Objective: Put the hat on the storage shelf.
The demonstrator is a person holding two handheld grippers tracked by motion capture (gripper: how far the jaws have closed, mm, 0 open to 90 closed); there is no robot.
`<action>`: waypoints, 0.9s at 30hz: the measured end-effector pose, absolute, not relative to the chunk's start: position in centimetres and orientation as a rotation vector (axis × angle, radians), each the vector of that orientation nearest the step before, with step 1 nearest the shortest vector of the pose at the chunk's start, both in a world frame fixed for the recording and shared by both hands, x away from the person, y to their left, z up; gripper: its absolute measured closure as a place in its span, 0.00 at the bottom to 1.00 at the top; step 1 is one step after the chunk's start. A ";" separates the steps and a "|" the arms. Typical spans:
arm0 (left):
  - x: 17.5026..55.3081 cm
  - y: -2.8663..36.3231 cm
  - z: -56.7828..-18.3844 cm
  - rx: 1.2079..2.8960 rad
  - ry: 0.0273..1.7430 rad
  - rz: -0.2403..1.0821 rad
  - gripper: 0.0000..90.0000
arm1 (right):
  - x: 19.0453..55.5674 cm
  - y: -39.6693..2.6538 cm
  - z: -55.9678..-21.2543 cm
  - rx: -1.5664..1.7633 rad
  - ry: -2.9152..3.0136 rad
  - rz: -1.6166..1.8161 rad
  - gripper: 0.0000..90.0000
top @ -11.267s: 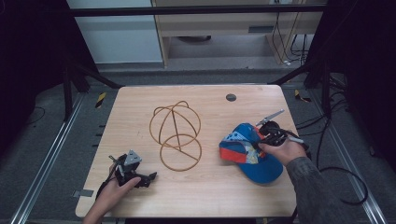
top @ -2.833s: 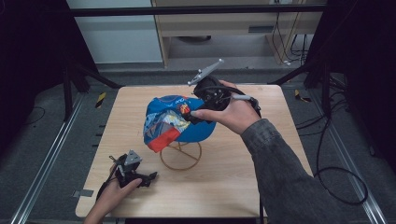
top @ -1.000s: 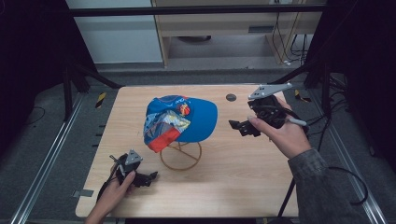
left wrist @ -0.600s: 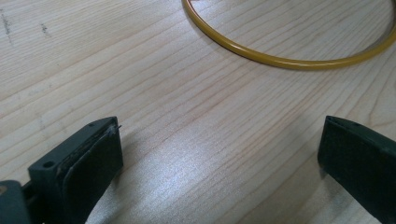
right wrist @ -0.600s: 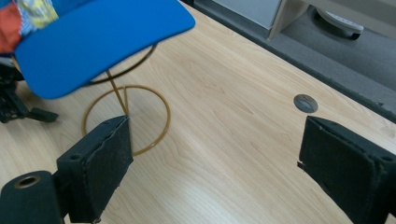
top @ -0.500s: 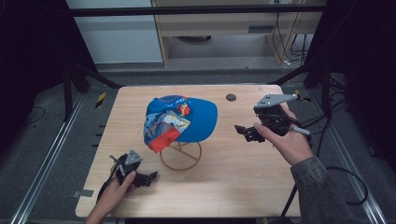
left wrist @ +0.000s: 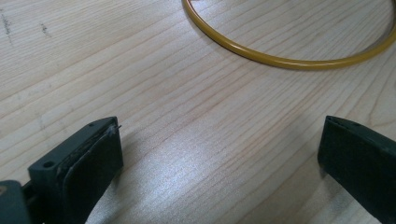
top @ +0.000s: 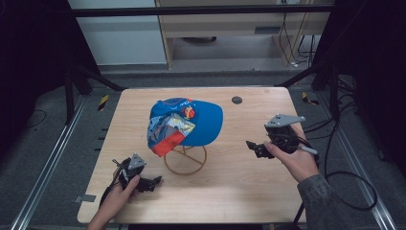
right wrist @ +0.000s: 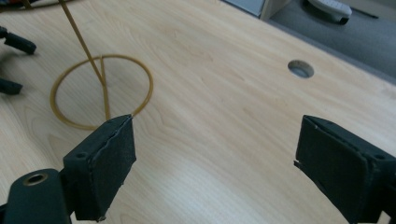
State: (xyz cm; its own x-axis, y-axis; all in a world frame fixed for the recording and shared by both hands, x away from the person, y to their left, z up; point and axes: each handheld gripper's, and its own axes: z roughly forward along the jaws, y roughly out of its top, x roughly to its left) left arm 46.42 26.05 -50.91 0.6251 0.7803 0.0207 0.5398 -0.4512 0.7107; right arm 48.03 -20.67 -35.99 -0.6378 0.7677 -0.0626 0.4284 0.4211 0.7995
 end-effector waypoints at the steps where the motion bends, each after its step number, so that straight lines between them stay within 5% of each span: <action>1: 46.4 26.1 -50.9 2.167 1.029 0.456 0.00 | 47.9 -20.8 -36.4 1.015 2.262 1.081 0.13; 27: 46.4 26.0 -50.9 2.167 1.029 0.457 0.00 | 47.2 -21.4 -47.3 1.226 2.316 1.039 0.12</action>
